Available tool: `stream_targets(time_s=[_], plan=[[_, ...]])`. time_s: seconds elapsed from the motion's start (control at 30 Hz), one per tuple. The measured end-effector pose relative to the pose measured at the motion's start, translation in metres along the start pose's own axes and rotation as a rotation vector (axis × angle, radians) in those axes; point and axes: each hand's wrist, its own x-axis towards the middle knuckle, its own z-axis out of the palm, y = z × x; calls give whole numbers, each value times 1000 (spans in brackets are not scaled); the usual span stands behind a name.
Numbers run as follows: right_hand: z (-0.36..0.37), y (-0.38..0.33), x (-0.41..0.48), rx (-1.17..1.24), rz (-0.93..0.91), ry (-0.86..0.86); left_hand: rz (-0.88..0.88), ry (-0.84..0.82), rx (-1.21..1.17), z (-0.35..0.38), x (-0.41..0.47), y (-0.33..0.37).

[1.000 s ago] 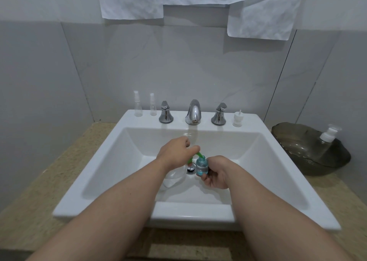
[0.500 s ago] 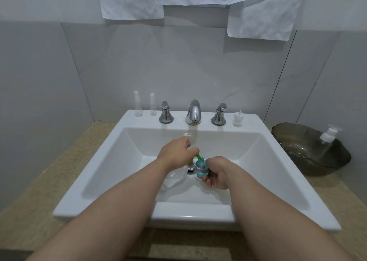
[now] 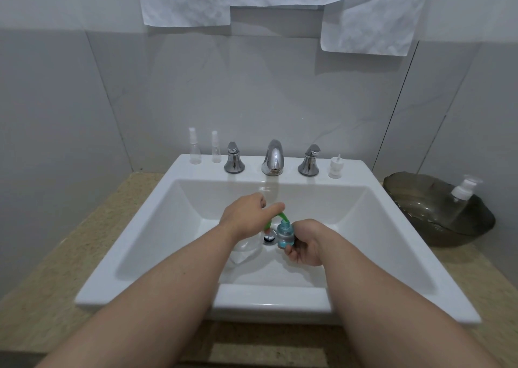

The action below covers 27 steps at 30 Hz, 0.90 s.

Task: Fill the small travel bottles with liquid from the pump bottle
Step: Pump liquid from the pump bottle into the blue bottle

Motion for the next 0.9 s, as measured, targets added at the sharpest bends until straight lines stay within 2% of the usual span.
stream_targets(time_s=[0.9], plan=[[-2, 1, 10, 6, -7, -1, -7, 7, -49, 4, 5, -3]])
